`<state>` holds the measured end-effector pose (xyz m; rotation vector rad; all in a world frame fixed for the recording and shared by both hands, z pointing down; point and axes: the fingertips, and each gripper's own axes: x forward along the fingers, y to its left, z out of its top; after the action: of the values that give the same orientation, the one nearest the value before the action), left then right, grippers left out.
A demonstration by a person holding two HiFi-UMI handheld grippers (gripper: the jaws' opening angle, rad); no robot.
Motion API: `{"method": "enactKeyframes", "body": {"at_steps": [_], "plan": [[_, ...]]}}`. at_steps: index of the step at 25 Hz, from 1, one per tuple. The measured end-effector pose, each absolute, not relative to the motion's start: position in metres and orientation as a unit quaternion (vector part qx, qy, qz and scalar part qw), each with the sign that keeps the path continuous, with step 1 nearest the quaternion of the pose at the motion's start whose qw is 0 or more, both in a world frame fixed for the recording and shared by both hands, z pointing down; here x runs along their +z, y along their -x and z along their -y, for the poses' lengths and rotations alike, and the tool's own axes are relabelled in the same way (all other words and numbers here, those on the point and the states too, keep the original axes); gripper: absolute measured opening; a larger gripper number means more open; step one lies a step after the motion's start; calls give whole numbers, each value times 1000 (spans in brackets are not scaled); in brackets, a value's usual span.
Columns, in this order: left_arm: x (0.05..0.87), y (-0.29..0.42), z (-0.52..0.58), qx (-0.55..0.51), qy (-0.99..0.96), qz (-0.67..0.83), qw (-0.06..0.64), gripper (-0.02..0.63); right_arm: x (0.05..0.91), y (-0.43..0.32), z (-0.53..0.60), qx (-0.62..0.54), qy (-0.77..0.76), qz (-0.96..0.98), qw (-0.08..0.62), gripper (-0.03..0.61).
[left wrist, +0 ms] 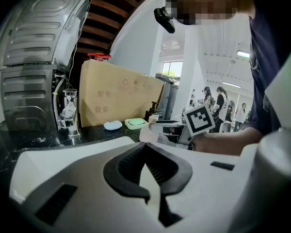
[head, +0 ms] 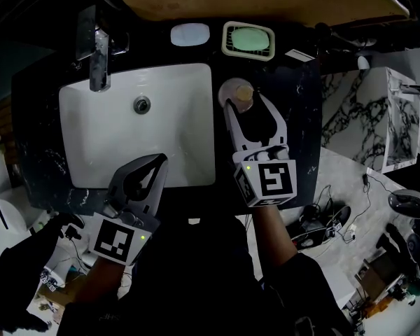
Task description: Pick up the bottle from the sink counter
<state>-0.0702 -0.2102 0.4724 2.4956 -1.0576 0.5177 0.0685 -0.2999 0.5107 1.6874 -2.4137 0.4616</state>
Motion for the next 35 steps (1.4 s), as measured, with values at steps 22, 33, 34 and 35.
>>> {"method": "enactKeyframes", "body": {"at_steps": [22, 33, 34, 35], "plan": [[457, 75, 219, 173, -887, 387, 180, 8, 510, -66, 313, 116, -566, 807, 123, 158], [439, 77, 221, 166, -889, 394, 166, 8, 503, -67, 306, 135, -566, 807, 102, 147], [437, 76, 221, 164, -889, 394, 165, 8, 501, -67, 305, 135, -565, 807, 103, 146], [435, 76, 221, 163, -889, 395, 164, 8, 499, -67, 304, 135, -565, 808, 103, 146]]}}
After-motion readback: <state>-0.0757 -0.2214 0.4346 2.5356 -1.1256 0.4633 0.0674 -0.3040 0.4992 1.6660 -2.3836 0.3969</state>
